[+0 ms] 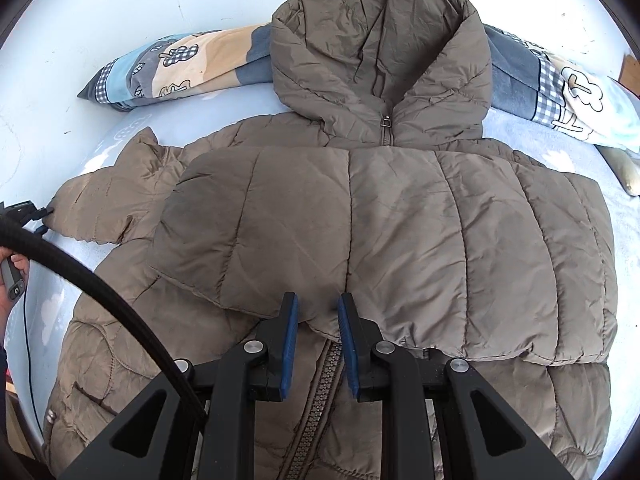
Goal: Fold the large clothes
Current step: 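Grasp the sleeve cuff with the left tool and fold it across the body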
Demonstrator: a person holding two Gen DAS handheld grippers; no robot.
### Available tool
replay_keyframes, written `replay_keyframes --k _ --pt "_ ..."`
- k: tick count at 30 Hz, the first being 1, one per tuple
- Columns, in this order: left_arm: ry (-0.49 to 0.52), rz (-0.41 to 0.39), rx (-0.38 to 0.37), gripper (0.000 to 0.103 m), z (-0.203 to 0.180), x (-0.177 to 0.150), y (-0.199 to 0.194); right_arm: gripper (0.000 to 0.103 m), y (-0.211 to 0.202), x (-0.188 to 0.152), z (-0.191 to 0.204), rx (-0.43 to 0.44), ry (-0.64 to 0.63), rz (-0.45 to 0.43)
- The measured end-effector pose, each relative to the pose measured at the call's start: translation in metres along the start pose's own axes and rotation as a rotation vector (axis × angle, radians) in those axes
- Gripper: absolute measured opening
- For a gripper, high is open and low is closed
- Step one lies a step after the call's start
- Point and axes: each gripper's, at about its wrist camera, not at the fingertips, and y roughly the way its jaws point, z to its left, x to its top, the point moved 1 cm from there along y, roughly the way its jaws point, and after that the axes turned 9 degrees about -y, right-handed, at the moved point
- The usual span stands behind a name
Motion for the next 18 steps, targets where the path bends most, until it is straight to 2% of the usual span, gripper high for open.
replay_keyframes --k 5,7,12,18 --pt "0.063 -0.043 -0.008 0.019 -0.021 -0.004 -0.015 0.022 -0.001 0.0 -0.003 -0.019 0.001 -0.013" --pt "0.102 -0.06 -0.018 0.019 -0.034 -0.008 -0.023 0.022 0.006 -0.003 -0.008 -0.038 0.006 0.01" --pt "0.203 -0.09 -0.095 0.019 -0.079 -0.022 -0.049 0.022 0.015 -0.006 -0.021 -0.002 0.047 0.052" --pt "0.33 -0.085 -0.209 0.019 -0.135 -0.051 -0.084 0.022 -0.001 -0.001 -0.025 0.045 0.1 0.026"
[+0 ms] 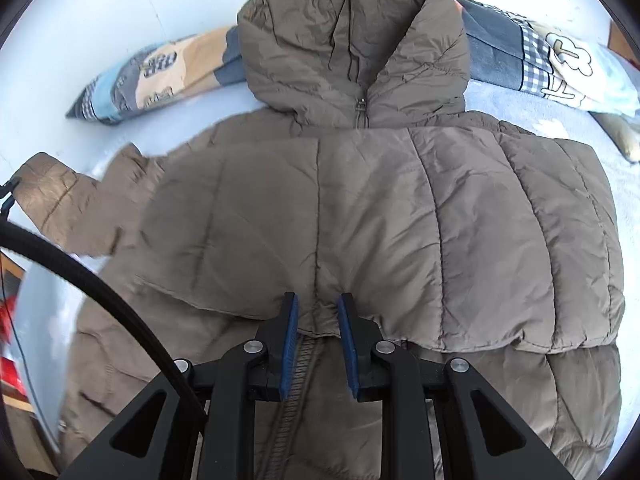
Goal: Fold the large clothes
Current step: 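Grasp the sleeve cuff with the left tool and fold it across the body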
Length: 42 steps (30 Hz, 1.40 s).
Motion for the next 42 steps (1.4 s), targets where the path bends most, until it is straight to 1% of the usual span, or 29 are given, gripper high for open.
replay_keyframes --k 3,6,10,14,17,18,19,21,23,24,27,30,31,33,37,42 --pt "0.068 0.01 -0.046 0.019 -0.033 -0.008 -0.011 0.022 -0.018 0.004 0.003 0.0 -0.005 -0.034" --pt "0.112 0.036 -0.095 0.019 -0.065 -0.02 -0.016 0.022 -0.044 0.009 0.001 0.007 0.0 -0.077" --pt "0.173 0.087 -0.165 0.019 -0.111 -0.047 -0.025 0.022 -0.08 0.007 -0.007 0.0 0.035 -0.116" --pt "0.216 0.155 -0.253 0.019 -0.163 -0.085 -0.039 0.022 -0.119 -0.015 -0.027 -0.027 0.113 -0.129" --pt "0.275 0.178 -0.276 0.019 -0.202 -0.114 -0.046 0.023 -0.141 -0.041 -0.051 -0.041 0.231 -0.144" --pt "0.281 0.191 -0.285 0.019 -0.212 -0.123 -0.047 0.023 -0.144 -0.046 -0.059 -0.044 0.268 -0.15" --pt "0.287 0.215 -0.297 0.019 -0.226 -0.134 -0.047 0.023 -0.146 -0.05 -0.068 -0.04 0.294 -0.16" --pt "0.309 0.239 -0.311 0.019 -0.246 -0.155 -0.049 0.023 -0.147 -0.053 -0.086 -0.04 0.322 -0.175" --pt "0.351 0.259 -0.306 0.019 -0.265 -0.18 -0.049 0.023 -0.149 -0.057 -0.104 -0.061 0.354 -0.203" --pt "0.361 0.268 -0.308 0.019 -0.271 -0.192 -0.049 0.023 -0.15 -0.058 -0.113 -0.071 0.374 -0.202" --pt "0.382 0.316 -0.307 0.019 -0.288 -0.233 -0.043 0.023 -0.155 -0.063 -0.138 -0.05 0.439 -0.225" --pt "0.419 0.362 -0.294 0.019 -0.302 -0.283 -0.033 0.023 -0.163 -0.066 -0.156 -0.055 0.477 -0.25" --pt "0.43 0.38 -0.285 0.019 -0.304 -0.303 -0.027 0.023 -0.165 -0.069 -0.161 -0.039 0.502 -0.257" --pt "0.438 0.414 -0.273 0.019 -0.305 -0.335 -0.018 0.023 -0.168 -0.072 -0.166 -0.006 0.524 -0.26" --pt "0.445 0.475 -0.212 0.019 -0.294 -0.396 0.008 0.023 -0.175 -0.072 -0.172 -0.006 0.525 -0.278" --pt "0.473 0.539 -0.153 0.019 -0.276 -0.452 0.044 0.023 -0.177 -0.07 -0.179 0.021 0.54 -0.288"
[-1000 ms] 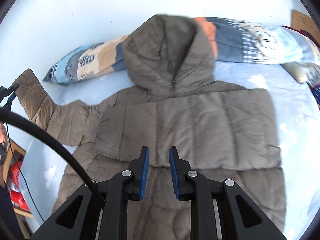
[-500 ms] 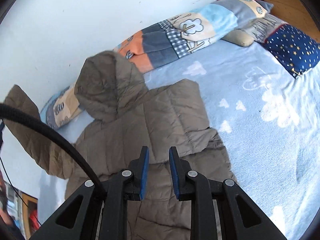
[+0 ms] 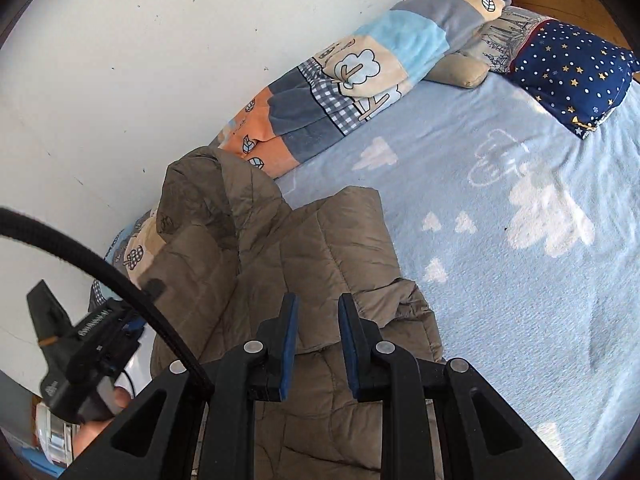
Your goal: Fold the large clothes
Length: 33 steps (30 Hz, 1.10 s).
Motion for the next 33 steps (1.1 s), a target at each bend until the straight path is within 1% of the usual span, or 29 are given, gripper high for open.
replay_keyframes --k 4,6,7,8,9,10,12,13,16,17,19,20,21,22,23,25,26,28,29,31,32,33 --pt "0.036 0.051 0.045 0.019 -0.005 -0.024 0.03 0.023 -0.003 0.002 0.003 -0.001 -0.025 -0.005" --pt "0.056 0.093 0.07 0.019 -0.006 -0.032 0.044 0.023 -0.004 0.002 0.003 0.0 -0.033 -0.004" --pt "0.064 0.111 0.083 0.022 -0.006 -0.035 0.049 0.023 -0.005 0.002 0.003 -0.002 -0.034 -0.005" --pt "0.074 0.138 0.099 0.031 -0.006 -0.039 0.055 0.023 -0.005 0.002 0.003 0.0 -0.035 -0.005" --pt "0.078 0.161 0.106 0.044 -0.006 -0.041 0.059 0.023 -0.006 0.003 0.003 0.001 -0.035 -0.005" --pt "0.079 0.18 0.105 0.048 -0.005 -0.042 0.059 0.023 -0.006 0.003 0.002 0.001 -0.031 -0.007" --pt "0.086 0.181 0.093 0.056 -0.004 -0.041 0.05 0.023 -0.007 0.004 0.001 0.003 -0.024 -0.008" --pt "0.096 0.179 0.085 0.057 -0.004 -0.04 0.043 0.023 -0.007 0.004 0.0 0.001 -0.023 -0.008" --pt "0.143 0.142 0.053 0.063 -0.006 -0.031 0.01 0.023 -0.006 0.005 -0.001 -0.003 -0.017 -0.007" --pt "0.164 0.118 0.058 0.066 -0.003 -0.024 -0.003 0.023 -0.005 0.005 -0.001 -0.002 -0.018 -0.006" --pt "0.188 0.062 0.1 0.068 0.009 -0.006 -0.023 0.023 -0.004 0.004 0.002 -0.002 -0.029 -0.003" --pt "0.186 0.026 0.144 0.069 0.023 0.008 -0.032 0.023 -0.002 0.004 0.003 -0.003 -0.037 0.0" --pt "0.174 0.007 0.185 0.069 0.035 0.019 -0.037 0.023 0.0 0.003 0.005 -0.003 -0.045 0.004" --pt "0.143 -0.014 0.25 0.069 0.056 0.034 -0.042 0.023 0.001 0.002 0.007 -0.004 -0.051 0.008" --pt "0.113 -0.03 0.29 0.069 0.074 0.045 -0.045 0.023 0.003 0.001 0.009 -0.006 -0.059 0.011" --pt "0.071 -0.039 0.376 0.069 0.109 0.061 -0.046 0.023 0.006 -0.001 0.013 -0.011 -0.071 0.017" --pt "0.04 -0.039 0.428 0.069 0.132 0.068 -0.046 0.023 0.008 -0.002 0.014 -0.014 -0.076 0.02" --pt "0.005 -0.027 0.48 0.069 0.163 0.073 -0.046 0.023 0.01 -0.003 0.016 -0.022 -0.083 0.023" --pt "-0.015 -0.006 0.512 0.069 0.181 0.073 -0.04 0.023 0.012 -0.004 0.016 -0.026 -0.087 0.025" --pt "-0.034 0.051 0.532 0.069 0.204 0.065 -0.023 0.023 0.014 -0.005 0.018 -0.034 -0.094 0.031" --pt "-0.018 0.088 0.551 0.07 0.212 0.057 -0.013 0.023 0.016 -0.006 0.019 -0.04 -0.1 0.035" --pt "0.015 0.106 0.575 0.071 0.214 0.051 -0.007 0.023 0.018 -0.006 0.019 -0.044 -0.105 0.039"
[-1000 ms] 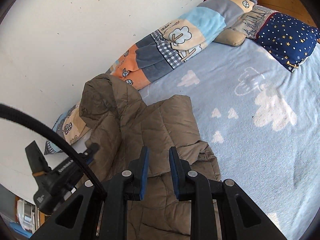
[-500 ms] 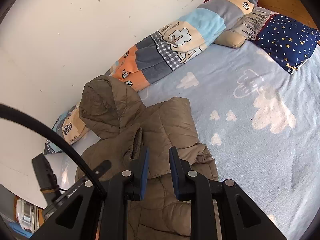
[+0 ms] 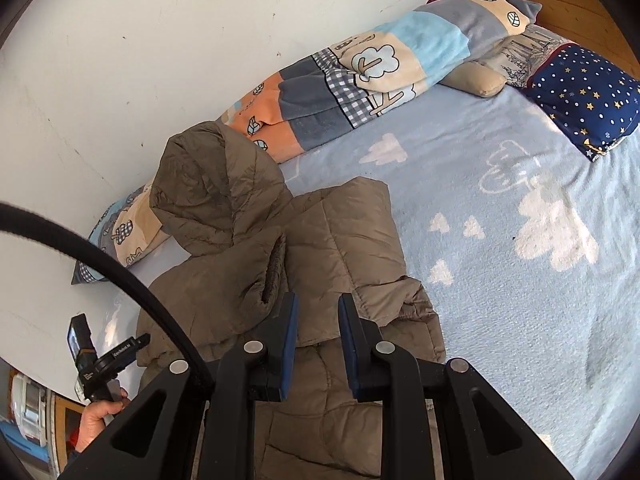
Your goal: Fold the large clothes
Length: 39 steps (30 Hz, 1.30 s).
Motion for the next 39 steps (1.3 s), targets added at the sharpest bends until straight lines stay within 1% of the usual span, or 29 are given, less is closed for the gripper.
replay_keyframes --k 1,2,3,5,7,10,13,14,16,18,19,21,23,25,26,27,28,31,32,36,37,39 --pt "0.039 -0.016 0.033 0.071 -0.005 -0.005 0.004 0.023 0.002 -0.001 0.001 -0.004 -0.005 0.006" --pt "0.055 -0.023 0.048 0.071 -0.007 -0.007 0.005 0.023 0.004 -0.001 0.003 -0.006 -0.008 0.011" --pt "0.049 -0.02 0.049 0.07 -0.007 -0.005 0.003 0.023 0.005 -0.002 0.004 -0.008 -0.013 0.015" --pt "0.034 -0.011 0.027 0.07 -0.004 0.0 -0.009 0.023 0.006 -0.002 0.007 -0.013 -0.026 0.016" --pt "0.058 -0.042 0.0 0.07 -0.003 0.001 -0.024 0.023 0.004 -0.003 0.009 -0.015 -0.028 0.011" --pt "0.105 -0.094 -0.037 0.07 0.006 0.001 -0.057 0.023 0.003 -0.003 0.011 -0.016 -0.03 0.004" --pt "0.113 -0.127 -0.091 0.071 0.029 -0.001 -0.093 0.023 0.004 -0.005 0.016 -0.016 -0.047 0.006" --pt "0.109 -0.138 -0.105 0.071 0.034 -0.005 -0.104 0.023 0.005 -0.006 0.019 -0.012 -0.056 0.008" --pt "0.13 -0.139 -0.121 0.071 0.04 -0.017 -0.122 0.023 0.006 -0.007 0.025 -0.009 -0.079 0.01" --pt "0.16 -0.161 -0.111 0.072 0.052 -0.036 -0.139 0.023 0.008 -0.008 0.033 -0.003 -0.112 0.012" --pt "0.164 -0.169 -0.108 0.073 0.058 -0.041 -0.141 0.023 0.008 -0.009 0.038 0.0 -0.131 0.013" --pt "0.145 -0.17 -0.103 0.074 0.074 -0.052 -0.136 0.023 0.01 -0.012 0.049 0.0 -0.176 0.015" --pt "0.097 -0.151 -0.123 0.074 0.086 -0.054 -0.123 0.023 0.012 -0.016 0.061 0.005 -0.223 0.021" --pt "0.05 -0.104 -0.124 0.073 0.09 -0.051 -0.11 0.022 0.013 -0.022 0.074 0.016 -0.271 0.022" --pt "0.039 -0.089 -0.157 0.073 0.089 -0.049 -0.105 0.022 0.012 -0.025 0.081 0.022 -0.301 0.021" --pt "0.041 -0.087 -0.161 0.073 0.088 -0.048 -0.102 0.022 0.011 -0.028 0.087 0.018 -0.327 0.019" --pt "0.041 -0.086 -0.147 0.073 0.087 -0.047 -0.099 0.022 0.011 -0.03 0.092 0.011 -0.349 0.016" --pt "0.03 -0.041 -0.173 0.074 0.087 -0.046 -0.089 0.023 0.019 -0.03 0.1 0.031 -0.326 0.025" --pt "0.032 -0.028 -0.181 0.074 0.086 -0.045 -0.086 0.023 0.024 -0.028 0.103 0.029 -0.317 0.029" --pt "0.045 -0.019 -0.157 0.073 0.089 -0.037 -0.079 0.022 0.056 -0.017 0.128 0.013 -0.332 0.068" --pt "0.037 0.003 -0.153 0.073 0.093 -0.036 -0.074 0.022 0.071 -0.014 0.135 0.011 -0.331 0.095" --pt "0.023 0.054 -0.132 0.073 0.099 -0.036 -0.064 0.022 0.099 -0.011 0.144 -0.027 -0.349 0.141"
